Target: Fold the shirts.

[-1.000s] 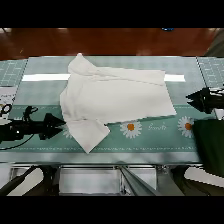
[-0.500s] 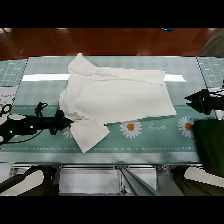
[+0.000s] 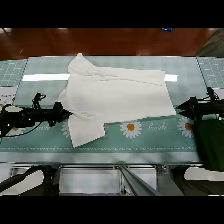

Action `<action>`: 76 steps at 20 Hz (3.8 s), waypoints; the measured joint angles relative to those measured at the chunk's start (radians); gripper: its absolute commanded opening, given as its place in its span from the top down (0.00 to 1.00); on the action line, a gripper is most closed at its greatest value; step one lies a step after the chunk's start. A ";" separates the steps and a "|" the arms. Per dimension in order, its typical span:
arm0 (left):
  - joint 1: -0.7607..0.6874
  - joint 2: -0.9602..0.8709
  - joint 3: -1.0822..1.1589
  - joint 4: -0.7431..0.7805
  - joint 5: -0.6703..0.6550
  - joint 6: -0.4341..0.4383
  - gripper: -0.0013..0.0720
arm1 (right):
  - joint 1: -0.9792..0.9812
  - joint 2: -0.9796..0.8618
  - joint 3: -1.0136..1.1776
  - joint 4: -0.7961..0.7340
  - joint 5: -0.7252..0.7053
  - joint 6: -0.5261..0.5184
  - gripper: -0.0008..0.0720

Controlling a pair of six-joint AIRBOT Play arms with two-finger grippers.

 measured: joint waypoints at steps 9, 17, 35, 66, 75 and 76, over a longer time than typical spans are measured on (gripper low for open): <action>0.005 0.001 0.024 -0.001 -0.010 0.008 0.96 | 0.188 -0.110 0.102 0.092 -0.084 -0.013 0.96; 0.069 0.105 0.465 0.004 -0.159 0.021 0.96 | 0.264 0.053 0.542 0.097 0.045 -0.007 0.96; 0.079 0.682 1.280 0.486 -0.289 -0.142 0.96 | 0.259 0.863 0.851 -0.096 -0.031 0.108 0.96; -0.117 -0.511 1.159 0.412 0.072 -0.313 0.96 | 0.455 -0.292 0.821 0.039 -0.266 0.097 0.96; -0.096 -0.658 1.285 0.410 -0.161 -0.294 0.96 | 0.430 -0.453 0.963 0.055 -0.156 0.142 0.96; -0.088 -0.657 1.287 0.410 -0.216 -0.273 0.96 | 0.419 -0.455 0.965 0.054 -0.119 0.143 0.96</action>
